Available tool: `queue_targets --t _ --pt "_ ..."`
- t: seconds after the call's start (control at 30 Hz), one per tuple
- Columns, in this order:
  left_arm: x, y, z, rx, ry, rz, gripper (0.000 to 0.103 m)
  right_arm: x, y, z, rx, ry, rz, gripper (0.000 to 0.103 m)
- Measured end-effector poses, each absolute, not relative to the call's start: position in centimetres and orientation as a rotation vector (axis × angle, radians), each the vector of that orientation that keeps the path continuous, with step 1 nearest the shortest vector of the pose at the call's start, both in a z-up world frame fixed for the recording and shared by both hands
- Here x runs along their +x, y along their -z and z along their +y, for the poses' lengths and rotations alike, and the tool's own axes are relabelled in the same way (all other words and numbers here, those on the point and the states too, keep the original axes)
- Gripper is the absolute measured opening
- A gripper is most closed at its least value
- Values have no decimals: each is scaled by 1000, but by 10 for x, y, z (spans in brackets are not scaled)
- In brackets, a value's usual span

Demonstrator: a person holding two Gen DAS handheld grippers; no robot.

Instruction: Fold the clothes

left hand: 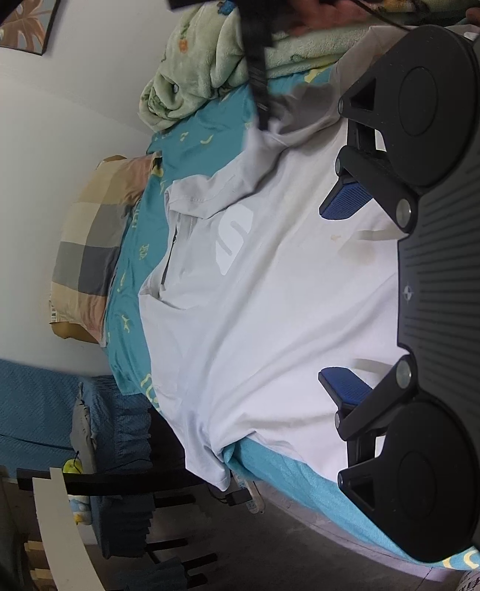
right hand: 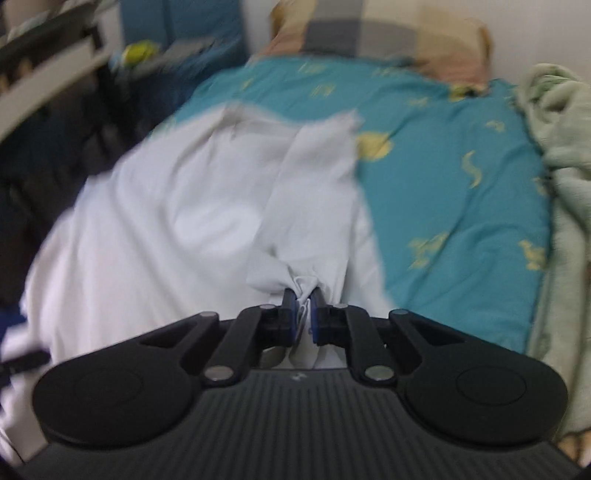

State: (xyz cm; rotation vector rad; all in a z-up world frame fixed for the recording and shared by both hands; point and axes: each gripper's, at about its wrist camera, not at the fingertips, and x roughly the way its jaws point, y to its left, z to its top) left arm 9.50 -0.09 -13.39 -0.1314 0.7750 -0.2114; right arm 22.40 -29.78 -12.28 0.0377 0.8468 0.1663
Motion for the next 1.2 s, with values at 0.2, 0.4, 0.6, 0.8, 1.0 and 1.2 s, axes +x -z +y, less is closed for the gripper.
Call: queue_targets --t 0.2,0.4,0.6,0.8,1.0,1.2 --pt "96 135 -1 -120 198 785 89 256 86 -360 171 15 700 9" --pt "105 142 0 -111 190 810 89 283 124 -430 214 296 593 9" --pt "125 154 -3 -57 177 829 89 299 183 -451 200 354 733 11" --pt "144 156 7 -26 146 816 89 298 169 -448 282 286 662 36" --pt "196 145 10 61 172 782 89 293 139 -425 283 143 544 69" --pt "307 149 -10 171 237 674 88 340 147 -366 164 -89 599 68"
